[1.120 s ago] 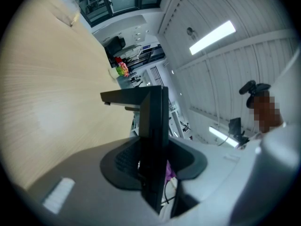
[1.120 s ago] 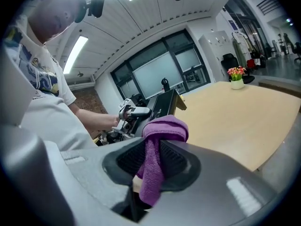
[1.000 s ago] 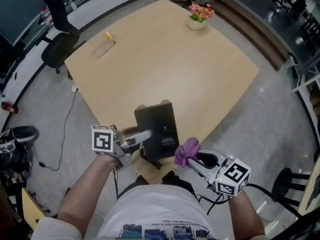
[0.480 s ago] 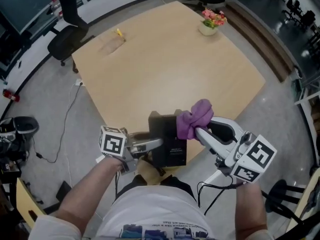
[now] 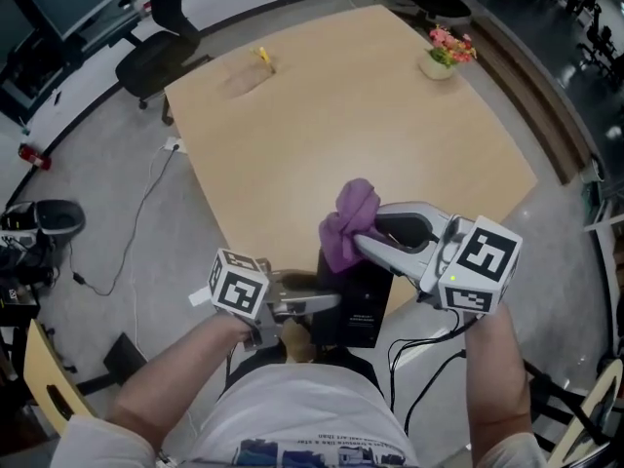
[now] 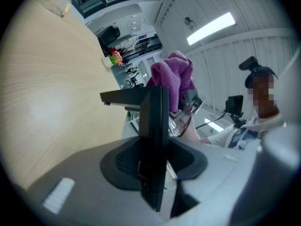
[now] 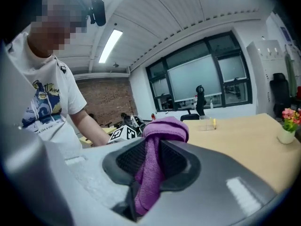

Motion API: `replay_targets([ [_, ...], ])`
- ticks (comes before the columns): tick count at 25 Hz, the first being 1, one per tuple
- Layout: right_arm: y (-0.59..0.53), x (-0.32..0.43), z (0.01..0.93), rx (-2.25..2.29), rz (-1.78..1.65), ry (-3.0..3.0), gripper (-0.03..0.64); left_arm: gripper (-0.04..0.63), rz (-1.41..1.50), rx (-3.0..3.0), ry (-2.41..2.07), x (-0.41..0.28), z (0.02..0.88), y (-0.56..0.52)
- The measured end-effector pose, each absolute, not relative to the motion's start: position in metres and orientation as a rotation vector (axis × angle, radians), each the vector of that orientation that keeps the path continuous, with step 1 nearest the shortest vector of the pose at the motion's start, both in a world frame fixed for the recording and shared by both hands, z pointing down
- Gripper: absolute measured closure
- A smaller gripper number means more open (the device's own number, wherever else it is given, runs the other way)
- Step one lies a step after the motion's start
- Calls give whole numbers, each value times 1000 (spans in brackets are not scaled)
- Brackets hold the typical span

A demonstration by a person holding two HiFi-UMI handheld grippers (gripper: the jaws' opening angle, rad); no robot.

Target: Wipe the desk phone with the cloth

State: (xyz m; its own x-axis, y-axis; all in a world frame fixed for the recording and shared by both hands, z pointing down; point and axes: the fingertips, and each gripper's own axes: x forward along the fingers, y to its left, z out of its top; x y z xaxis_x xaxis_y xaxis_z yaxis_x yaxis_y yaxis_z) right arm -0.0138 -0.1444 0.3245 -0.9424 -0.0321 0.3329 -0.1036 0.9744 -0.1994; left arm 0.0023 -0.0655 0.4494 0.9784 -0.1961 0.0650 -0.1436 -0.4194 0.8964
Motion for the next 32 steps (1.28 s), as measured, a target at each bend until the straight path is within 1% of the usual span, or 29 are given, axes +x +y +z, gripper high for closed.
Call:
replay_targets([
  [9,-166,-31,368,-56,318,-2648,526,425,-42,2012,-222,7,446,-52],
  [15,-180,-19,395,3,397,-2614,526,425,-70,2012,-212,13,438,-48],
  [18,-191,-6,384,77,416,-2666,525,425,-75,2011,-215,13,437,-49],
  [21,-193,10,351,117,408,-2752,526,425,-75,2016,-217,8,439,-50],
  [26,-174,39,311,121,396,-2843,525,425,-70,2020,-221,-1,440,-52],
  [29,-160,44,315,98,432,-2846,525,425,-62,2022,-224,-6,439,-52],
  [32,-159,45,338,121,476,-2807,526,425,-53,2017,-224,-7,435,-53],
])
